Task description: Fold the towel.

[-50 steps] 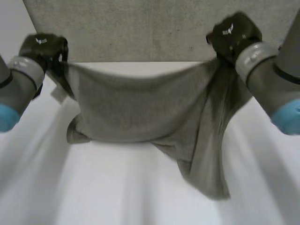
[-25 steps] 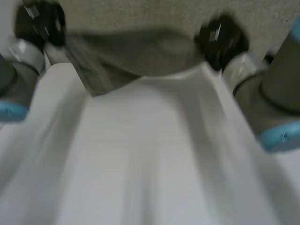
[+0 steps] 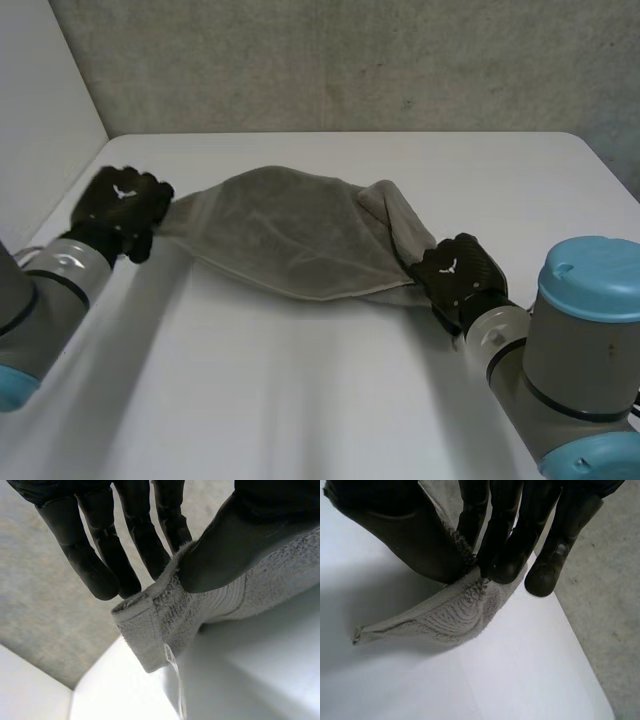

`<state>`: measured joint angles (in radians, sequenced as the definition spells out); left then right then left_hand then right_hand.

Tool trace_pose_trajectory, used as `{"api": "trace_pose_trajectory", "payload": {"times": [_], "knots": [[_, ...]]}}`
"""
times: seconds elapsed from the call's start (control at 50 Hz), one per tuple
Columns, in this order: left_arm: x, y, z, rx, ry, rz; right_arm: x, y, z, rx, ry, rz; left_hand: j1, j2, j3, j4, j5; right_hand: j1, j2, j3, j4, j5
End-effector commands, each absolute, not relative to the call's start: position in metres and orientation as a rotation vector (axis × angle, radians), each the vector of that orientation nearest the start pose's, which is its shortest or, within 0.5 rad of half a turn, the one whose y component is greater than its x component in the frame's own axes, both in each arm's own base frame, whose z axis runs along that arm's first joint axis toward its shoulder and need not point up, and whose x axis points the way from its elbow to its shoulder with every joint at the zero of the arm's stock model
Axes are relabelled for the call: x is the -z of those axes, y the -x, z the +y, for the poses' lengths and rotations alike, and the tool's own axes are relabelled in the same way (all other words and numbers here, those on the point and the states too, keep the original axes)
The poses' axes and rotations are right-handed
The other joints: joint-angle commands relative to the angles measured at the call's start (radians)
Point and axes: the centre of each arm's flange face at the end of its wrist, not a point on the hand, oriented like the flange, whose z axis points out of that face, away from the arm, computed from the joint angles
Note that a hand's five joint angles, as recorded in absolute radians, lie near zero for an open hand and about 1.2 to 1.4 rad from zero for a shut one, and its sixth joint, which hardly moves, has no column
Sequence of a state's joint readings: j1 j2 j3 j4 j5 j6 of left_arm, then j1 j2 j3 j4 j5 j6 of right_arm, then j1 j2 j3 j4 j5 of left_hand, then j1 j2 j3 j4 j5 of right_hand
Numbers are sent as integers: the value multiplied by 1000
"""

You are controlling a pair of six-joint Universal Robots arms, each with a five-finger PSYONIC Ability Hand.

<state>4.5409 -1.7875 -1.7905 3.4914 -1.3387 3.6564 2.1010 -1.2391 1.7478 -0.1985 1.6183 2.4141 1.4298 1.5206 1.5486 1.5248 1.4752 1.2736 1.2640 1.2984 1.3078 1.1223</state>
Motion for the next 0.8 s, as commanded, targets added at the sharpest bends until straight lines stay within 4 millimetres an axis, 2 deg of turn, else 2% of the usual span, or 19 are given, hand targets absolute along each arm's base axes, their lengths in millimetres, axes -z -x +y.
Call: {"api": "trace_pose_trajectory", "payload": {"times": [0.02,0.12,0.2,0.3,0.46,0.6,0.7,0.8], "knots": [[-227,192,-301,2163,-828,2053,-164,-261,-230,1885,1355,2301,-34,-124,-152,-129,-253,-430,-421,-455,-465,-454],[-228,183,-306,2183,-728,2104,-158,-251,-240,1869,1320,2361,-34,-124,-152,-129,-253,-557,-547,-582,-591,-580],[-226,182,-306,2182,-710,2127,-154,-246,-244,1844,1311,2395,-34,-124,-152,-129,-253,-557,-548,-582,-592,-581],[-222,181,-306,2171,-707,2143,-146,-239,-246,1750,1318,2468,-34,-124,-152,-129,-253,-464,-454,-489,-498,-487],[-222,181,-306,2167,-709,2146,-146,-233,-245,1665,1323,2510,-34,-124,-152,-129,-253,-235,-225,-260,-269,-258],[-223,181,-306,2169,-708,2145,-145,-232,-248,1668,1312,2514,-34,-124,-152,-129,-253,-240,-231,-265,-274,-264],[-222,181,-306,2166,-710,2151,-134,-234,-249,1620,1320,2520,-34,-124,-152,-129,-253,-296,-286,-321,-330,-319],[-221,181,-306,2162,-710,2155,-132,-235,-249,1610,1308,2519,-34,-124,-152,-129,-253,-190,-181,-215,-225,-214]]}}
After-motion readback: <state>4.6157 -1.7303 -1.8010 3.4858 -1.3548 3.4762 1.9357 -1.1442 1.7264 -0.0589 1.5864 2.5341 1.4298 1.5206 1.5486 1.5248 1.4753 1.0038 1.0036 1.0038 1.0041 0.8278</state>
